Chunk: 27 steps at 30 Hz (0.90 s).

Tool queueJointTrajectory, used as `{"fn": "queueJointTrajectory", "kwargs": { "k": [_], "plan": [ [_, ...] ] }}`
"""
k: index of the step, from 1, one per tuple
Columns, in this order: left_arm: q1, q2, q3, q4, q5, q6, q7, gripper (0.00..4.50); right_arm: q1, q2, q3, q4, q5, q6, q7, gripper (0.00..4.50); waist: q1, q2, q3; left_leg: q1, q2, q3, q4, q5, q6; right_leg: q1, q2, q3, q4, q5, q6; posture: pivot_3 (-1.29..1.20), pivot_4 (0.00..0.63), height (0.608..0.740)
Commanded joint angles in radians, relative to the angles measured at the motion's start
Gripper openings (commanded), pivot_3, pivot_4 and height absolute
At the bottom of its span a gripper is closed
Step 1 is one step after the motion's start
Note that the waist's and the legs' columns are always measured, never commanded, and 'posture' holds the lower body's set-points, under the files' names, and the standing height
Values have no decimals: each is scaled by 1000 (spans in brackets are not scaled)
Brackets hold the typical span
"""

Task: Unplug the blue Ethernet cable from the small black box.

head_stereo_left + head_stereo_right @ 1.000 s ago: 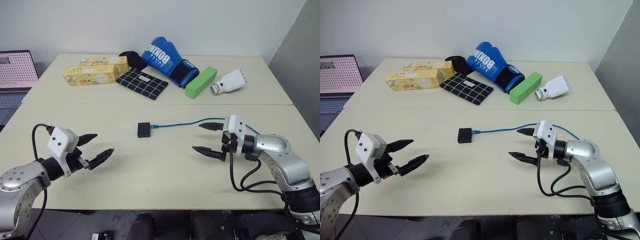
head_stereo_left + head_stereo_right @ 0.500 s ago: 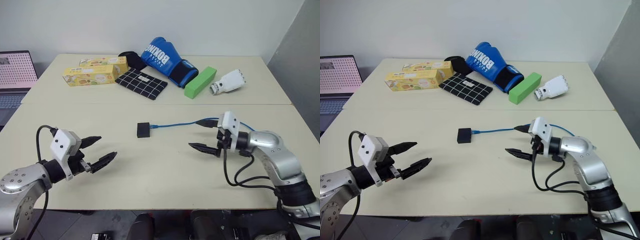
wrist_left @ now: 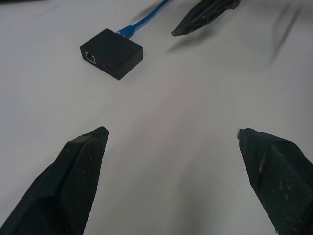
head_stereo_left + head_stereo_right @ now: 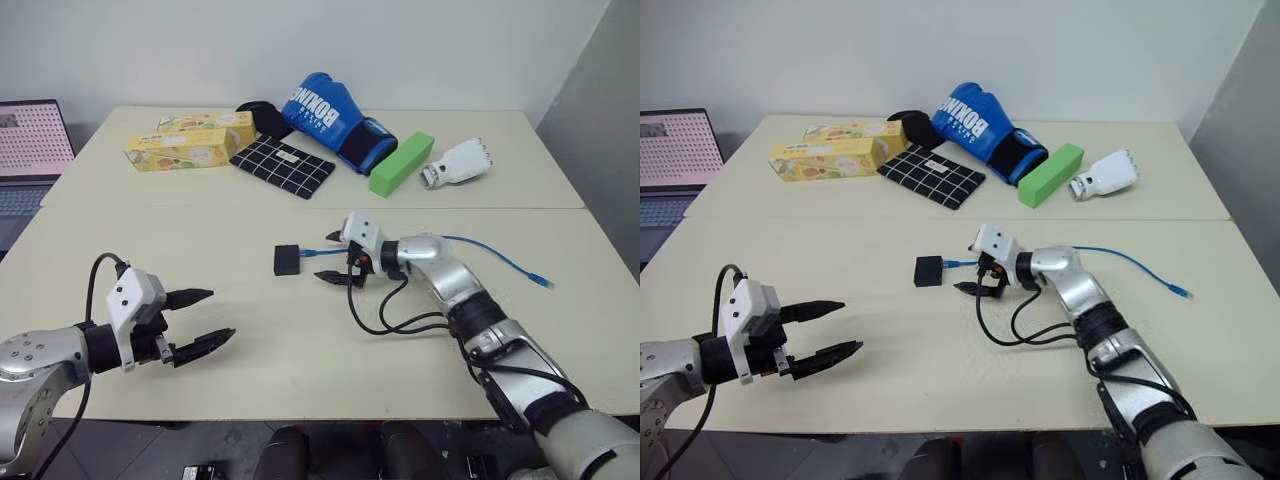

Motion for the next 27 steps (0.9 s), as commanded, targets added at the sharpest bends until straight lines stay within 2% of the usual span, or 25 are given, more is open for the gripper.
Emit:
{"fn": "queueJointTrajectory", "kwargs": {
  "k": [1, 3, 6, 13, 19, 23, 27],
  "plan": [
    [9, 5, 89, -15, -68, 47, 3, 4500, -122, 64, 1, 214, -64, -107, -18, 4492, -4, 0, 0, 0, 0, 1, 0, 0, 0, -1, 0, 1, 0, 0, 0, 0, 150, 740],
    [11, 4, 106, -13, -82, 62, 7, 4500, -162, 90, -10, 293, -80, -135, -30, 4492, -12, 0, 0, 0, 0, 2, 0, 0, 0, -2, 0, 2, 1, 0, 0, 0, 150, 740],
    [14, 8, 122, -29, -117, 86, -5, 4500, -201, 118, -20, 372, -103, -164, -35, 4033, -14, 0, 0, 0, 0, 2, 0, 0, 0, -2, 0, 1, 1, 0, 0, 0, 150, 740],
    [-17, 37, 108, -5, -108, 80, -22, 4500, -244, 153, -30, 464, -149, -187, -62, 2423, -15, 0, 0, 0, 0, 2, 0, 0, 0, -2, 0, 2, 2, 0, 0, 0, 150, 740],
    [-57, 36, 88, 36, -90, 70, -22, 4500, -253, 156, -39, 479, -178, -184, -78, 956, -15, 0, 0, 1, 0, 2, 0, 0, 0, -2, 0, 2, 2, 0, 0, 0, 150, 740],
    [-71, 29, 75, 54, -79, 64, -21, 4500, -256, 146, -36, 467, -200, -200, -99, 139, -16, 0, 0, 1, 0, 3, -1, 0, 0, -2, 0, 3, 2, 0, 0, 0, 150, 740],
    [-111, 4, 70, 80, -92, 84, 18, 4500, -256, 131, -38, 426, -220, -251, -126, 110, -15, 0, 0, 1, 0, 2, -1, 0, 0, -2, 0, 2, 2, 0, 0, 0, 150, 740]
  ]
}}
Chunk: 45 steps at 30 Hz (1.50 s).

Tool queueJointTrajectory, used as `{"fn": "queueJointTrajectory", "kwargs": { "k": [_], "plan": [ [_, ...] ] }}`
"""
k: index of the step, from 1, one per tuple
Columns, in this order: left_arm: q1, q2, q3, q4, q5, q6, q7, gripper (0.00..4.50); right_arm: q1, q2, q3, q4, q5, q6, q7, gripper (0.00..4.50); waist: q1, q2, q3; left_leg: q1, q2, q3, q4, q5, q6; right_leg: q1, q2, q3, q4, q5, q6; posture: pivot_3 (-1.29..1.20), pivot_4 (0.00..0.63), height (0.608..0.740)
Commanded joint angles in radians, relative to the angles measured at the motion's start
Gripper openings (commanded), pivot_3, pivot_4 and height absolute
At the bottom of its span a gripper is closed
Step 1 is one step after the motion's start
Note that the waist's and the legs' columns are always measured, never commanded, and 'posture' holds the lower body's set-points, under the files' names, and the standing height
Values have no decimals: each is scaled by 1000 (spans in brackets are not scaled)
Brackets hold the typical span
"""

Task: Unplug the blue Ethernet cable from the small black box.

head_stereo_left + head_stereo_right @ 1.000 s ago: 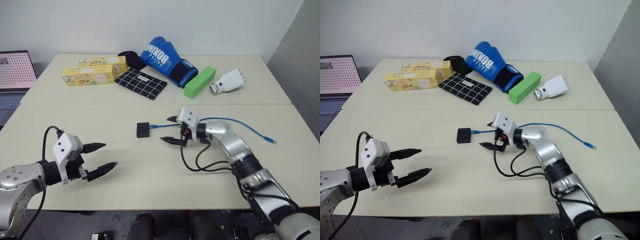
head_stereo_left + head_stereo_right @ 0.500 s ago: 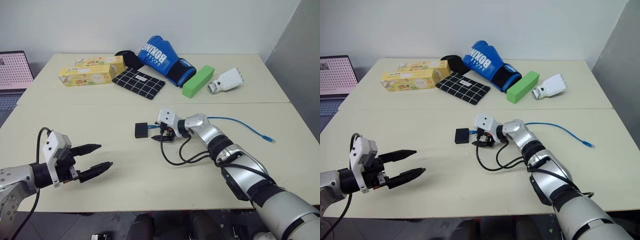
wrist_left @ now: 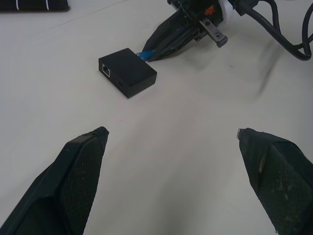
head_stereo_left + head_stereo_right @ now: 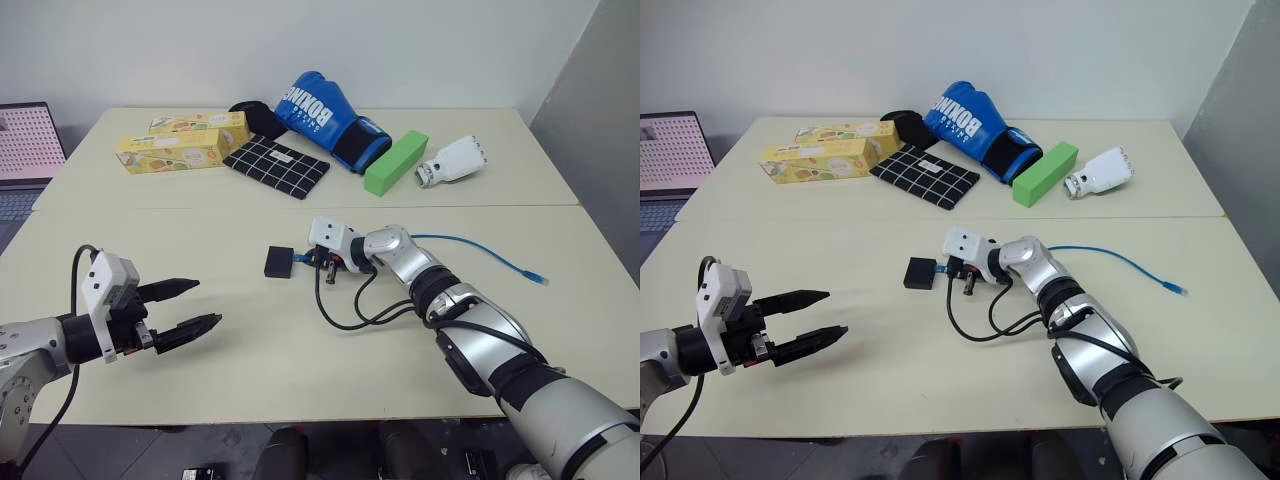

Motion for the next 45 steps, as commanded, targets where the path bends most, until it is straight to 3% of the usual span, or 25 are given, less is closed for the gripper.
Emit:
{"fn": "queueJointTrajectory", "kwargs": {
  "k": [1, 7, 14, 28, 37, 45],
  "plan": [
    [-48, -25, 12, 18, -21, 11, 48, 4500, -14, -26, -13, -63, -21, -74, -30, 110, 0, 0, 0, 0, 0, 0, 0, 0, 0, 0, 0, 0, 0, 0, 0, 0, 150, 740],
    [-82, -89, 5, -6, -136, 159, 126, 4500, 109, -148, 17, -408, -62, -281, -27, 108, 0, 0, 0, -1, 2, -1, 0, 0, 0, -1, -1, 0, 0, 0, 0, 0, 150, 740],
    [-177, -171, -37, -38, -302, 316, 199, 4500, 251, -268, 53, -809, -64, -343, 34, 106, 1, 0, 0, -3, 3, -2, 2, 0, 0, -1, -2, -1, 0, 0, 0, 0, 150, 740],
    [-287, -222, -134, 13, -331, 351, 210, 4500, 327, -316, 68, -1042, -45, -228, 89, 92, 4, -1, 0, -2, 1, -3, 2, 0, -1, 0, -1, -2, 0, 0, 0, 0, 150, 740],
    [-303, -242, -159, 33, -312, 329, 200, 2410, 347, -315, 72, -1091, -38, -179, 96, 90, 5, -1, 0, -2, 1, -3, 2, 0, -1, 1, -1, -2, 0, 0, 0, 0, 150, 740],
    [-295, -254, -176, 35, -297, 315, 210, 892, 351, -313, 79, -1096, -49, -192, 82, 90, 6, -1, 0, -2, 1, -3, 2, 0, -1, 1, -1, -2, 0, 0, 0, 0, 150, 740]
  ]
}}
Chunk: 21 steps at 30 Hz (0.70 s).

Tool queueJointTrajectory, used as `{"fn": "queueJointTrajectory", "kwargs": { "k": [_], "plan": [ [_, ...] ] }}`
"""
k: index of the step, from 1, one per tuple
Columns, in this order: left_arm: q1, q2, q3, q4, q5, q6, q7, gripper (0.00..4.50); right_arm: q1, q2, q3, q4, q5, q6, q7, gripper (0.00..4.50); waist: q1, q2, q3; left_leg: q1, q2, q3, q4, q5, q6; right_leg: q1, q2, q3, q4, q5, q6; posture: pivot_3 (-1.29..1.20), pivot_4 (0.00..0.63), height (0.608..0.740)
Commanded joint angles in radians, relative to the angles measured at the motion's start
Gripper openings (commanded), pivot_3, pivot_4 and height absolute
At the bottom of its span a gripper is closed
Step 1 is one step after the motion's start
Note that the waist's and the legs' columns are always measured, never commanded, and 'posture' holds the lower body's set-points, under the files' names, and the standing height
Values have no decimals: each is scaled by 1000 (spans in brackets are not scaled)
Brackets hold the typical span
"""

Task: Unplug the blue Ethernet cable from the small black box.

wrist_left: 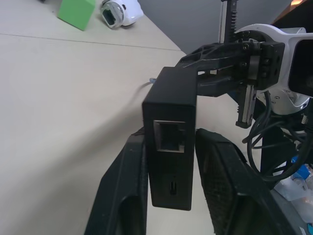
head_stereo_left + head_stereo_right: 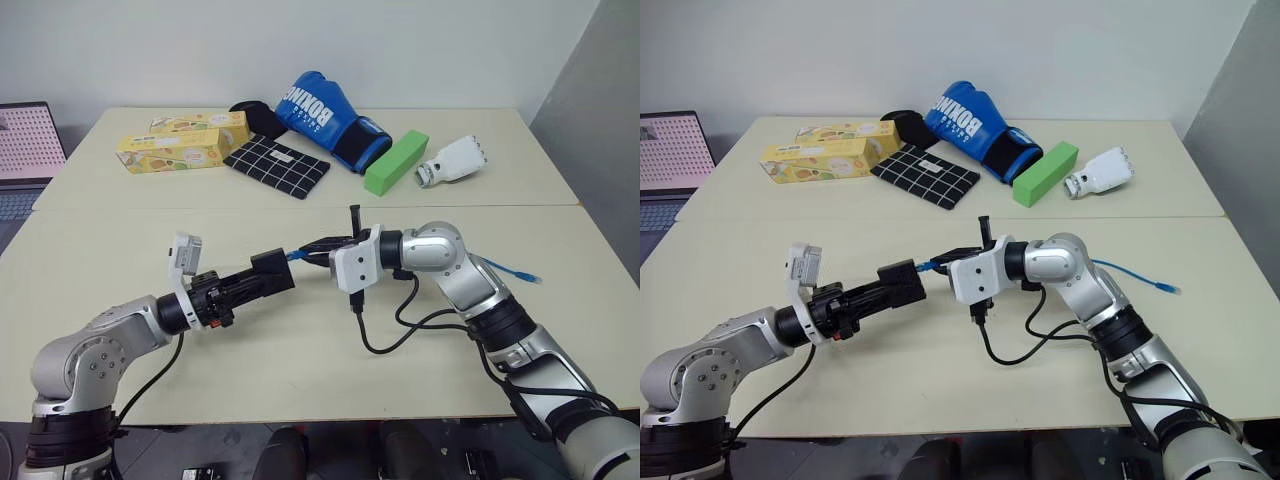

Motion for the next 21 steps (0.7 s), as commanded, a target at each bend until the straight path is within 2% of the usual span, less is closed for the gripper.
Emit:
{"fn": "queueJointTrajectory", "kwargs": {
  "k": [1, 6, 8, 9, 14, 16, 19, 20, 21],
  "plan": [
    [-3, -3, 3, -4, 7, -21, 5, 789, -2, 7, 1, -48, 18, -28, -8, 90, 0, 0, 0, 0, 0, 0, 0, 0, 0, 0, 0, 0, 0, 0, 0, 0, 150, 740],
    [2, 2, 3, -4, 4, -20, 1, 787, 5, -3, 12, -52, 3, -51, -13, 89, 0, 0, 0, 0, 0, 0, 0, 0, 0, 0, 0, 0, 0, 0, 0, 0, 150, 740],
    [4, 10, -5, -7, 10, -24, -14, 787, 11, -12, 12, -63, 22, -51, 5, 795, 0, 0, 0, 0, 0, 0, 0, 0, 0, 0, 0, 0, 0, 0, 0, 0, 150, 740],
    [3, 15, -10, -8, 15, -26, -23, 787, 15, -20, 12, -71, 34, -48, 20, 905, 0, 0, 0, 0, 0, 0, 0, 0, 0, 0, 0, 0, 0, 0, 0, 0, 150, 740],
    [-13, 33, -46, 2, 55, -52, -76, 787, 43, -80, -10, -142, 126, 14, 109, 2058, 3, 0, 0, 0, 0, 0, 0, 0, 0, 0, 0, 0, 0, 0, 0, 0, 150, 740],
    [-20, 35, -76, 5, 90, -93, -113, 787, 62, -105, -37, -185, 202, 108, 149, 2656, 7, 0, 0, 0, 0, 0, 0, 0, 0, 0, 0, 0, 0, 0, 0, 0, 150, 740],
    [-26, 48, -148, 9, 157, -174, -206, 787, 104, -126, -99, -281, 372, 387, 186, 3374, 15, 0, 0, 0, 0, -1, 0, 0, 0, 1, 0, -1, -1, 0, 0, 0, 150, 740],
    [-30, 51, -169, 12, 177, -201, -235, 787, 119, -134, -118, -316, 432, 492, 193, 3597, 17, 0, 0, 0, 0, 0, 0, 0, 0, 1, 0, 0, -1, 0, 0, 0, 150, 740],
    [-36, 48, -184, 16, 195, -235, -262, 787, 135, -141, -140, -352, 504, 616, 195, 3620, 17, 0, 0, 0, 0, -1, 0, 0, 0, 1, 0, -1, -1, 0, 0, 0, 150, 740]
  ]
}}
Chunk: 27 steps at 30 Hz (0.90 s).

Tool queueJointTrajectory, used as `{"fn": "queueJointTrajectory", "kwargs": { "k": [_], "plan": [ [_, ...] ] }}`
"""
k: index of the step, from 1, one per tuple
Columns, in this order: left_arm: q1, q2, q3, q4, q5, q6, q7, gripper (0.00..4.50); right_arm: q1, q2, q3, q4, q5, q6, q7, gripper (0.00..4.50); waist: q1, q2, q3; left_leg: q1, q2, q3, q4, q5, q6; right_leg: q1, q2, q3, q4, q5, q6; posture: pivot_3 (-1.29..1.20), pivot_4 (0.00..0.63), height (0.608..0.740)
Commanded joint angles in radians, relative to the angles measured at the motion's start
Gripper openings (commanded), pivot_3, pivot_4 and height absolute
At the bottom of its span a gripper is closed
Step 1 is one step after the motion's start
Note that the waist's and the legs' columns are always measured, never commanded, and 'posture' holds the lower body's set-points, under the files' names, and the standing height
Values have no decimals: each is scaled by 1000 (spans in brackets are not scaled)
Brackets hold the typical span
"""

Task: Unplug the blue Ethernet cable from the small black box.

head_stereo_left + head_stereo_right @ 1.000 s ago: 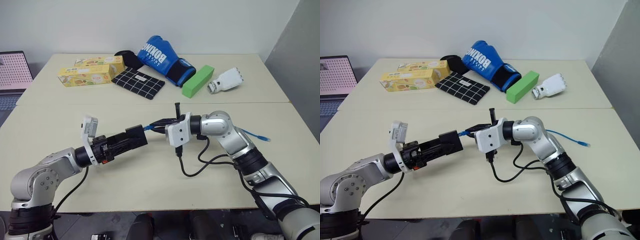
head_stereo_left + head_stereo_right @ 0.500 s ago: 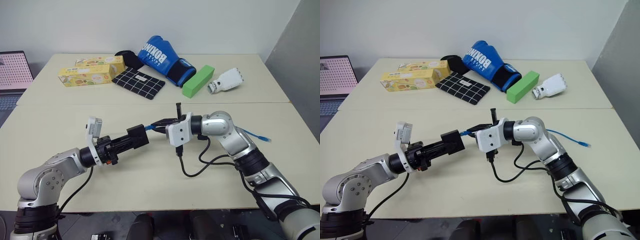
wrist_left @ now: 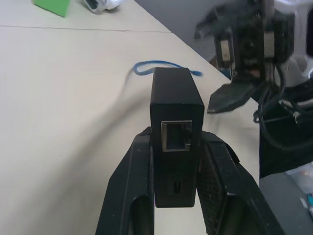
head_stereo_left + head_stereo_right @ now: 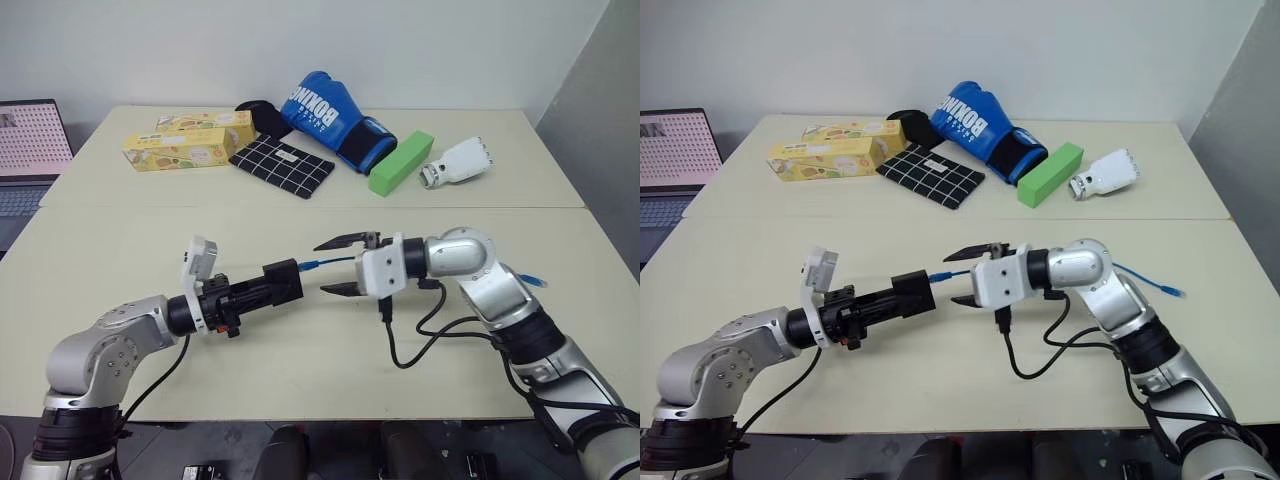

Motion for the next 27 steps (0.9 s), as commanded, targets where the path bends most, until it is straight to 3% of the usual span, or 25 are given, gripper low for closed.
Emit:
{"fn": "queueJointTrajectory", "kwargs": {
  "k": [1, 5, 8, 14, 24, 27],
  "plan": [
    [-28, 9, -54, -5, 67, -129, -108, 787, 41, -26, -94, -151, 248, 390, 20, 3620, 1, 0, 0, 0, 0, 0, 0, 0, 0, 0, 0, 0, 0, 0, 0, 0, 150, 740],
    [-66, 17, -85, 40, 113, -210, -185, 787, 91, -26, -154, -235, 435, 681, -22, 3620, 1, 0, 0, 0, 0, -1, 0, 0, 0, 0, 0, 0, 0, 0, 0, 0, 150, 740],
    [-88, 19, -90, 73, 136, -244, -218, 787, 115, 2, -176, -267, 497, 786, -82, 3620, -1, 0, 0, 0, -2, 0, 0, 0, 0, 0, 1, 0, 0, 0, 0, 0, 150, 740],
    [-86, 25, -98, 85, 166, -287, -257, 787, 122, 72, -152, -247, 490, 824, -172, 3620, -2, 0, 0, 0, -2, 0, -1, 0, 1, -1, 2, 0, 0, 0, 0, 0, 150, 740],
    [-71, 27, -79, 100, 183, -315, -267, 787, 101, 99, -116, -197, 475, 813, -165, 3620, -1, 0, 0, -1, -2, 0, 0, 0, 1, -1, 2, -1, 0, 0, 0, 0, 150, 740],
    [-66, 26, -78, 101, 183, -320, -264, 787, 94, 101, -103, -187, 465, 803, -164, 3065, -1, 0, 0, -1, -2, 0, 0, 0, 1, -1, 2, -1, 0, 0, 0, 0, 150, 740]
  ]
}}
